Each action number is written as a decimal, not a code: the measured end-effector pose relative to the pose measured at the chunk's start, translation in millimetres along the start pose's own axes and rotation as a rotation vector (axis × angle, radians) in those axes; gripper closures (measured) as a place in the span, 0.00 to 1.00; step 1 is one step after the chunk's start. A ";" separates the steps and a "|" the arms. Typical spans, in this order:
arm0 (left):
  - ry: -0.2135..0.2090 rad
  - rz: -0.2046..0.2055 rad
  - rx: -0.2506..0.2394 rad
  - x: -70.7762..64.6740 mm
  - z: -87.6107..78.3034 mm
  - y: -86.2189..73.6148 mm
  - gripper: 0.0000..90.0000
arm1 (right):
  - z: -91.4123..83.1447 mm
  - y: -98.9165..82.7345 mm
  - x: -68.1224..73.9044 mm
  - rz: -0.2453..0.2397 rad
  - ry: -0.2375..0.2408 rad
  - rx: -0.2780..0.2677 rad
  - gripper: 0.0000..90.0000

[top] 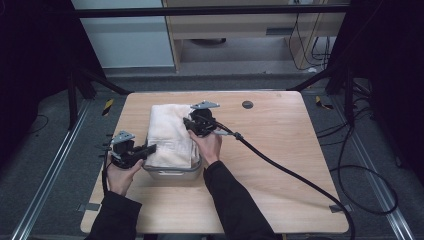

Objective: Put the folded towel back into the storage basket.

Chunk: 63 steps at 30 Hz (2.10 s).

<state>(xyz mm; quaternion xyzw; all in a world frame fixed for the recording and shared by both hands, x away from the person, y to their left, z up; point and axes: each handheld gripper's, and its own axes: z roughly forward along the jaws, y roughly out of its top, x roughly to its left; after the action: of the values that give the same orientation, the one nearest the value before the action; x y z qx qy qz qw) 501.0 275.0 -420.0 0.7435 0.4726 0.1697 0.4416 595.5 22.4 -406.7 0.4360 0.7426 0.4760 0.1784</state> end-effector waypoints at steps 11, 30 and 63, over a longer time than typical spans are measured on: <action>0.032 0.012 0.034 0.6 12.9 -6.5 0.86 | 11.5 -11.0 -4.7 0.005 -0.004 0.024 0.75; 0.074 0.043 0.081 -1.2 20.8 -9.7 0.79 | 19.2 -18.0 -6.1 -0.039 -0.023 0.072 0.69; 0.059 0.058 -0.081 -7.2 -25.1 -3.5 0.32 | -71.2 -6.9 -35.1 -0.112 -0.002 -0.032 0.22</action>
<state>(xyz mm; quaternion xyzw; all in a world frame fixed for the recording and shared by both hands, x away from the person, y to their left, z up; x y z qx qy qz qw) 478.7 281.9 -407.9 0.7331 0.4564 0.2232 0.4521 563.3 -46.7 -383.6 0.3913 0.7579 0.4768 0.2125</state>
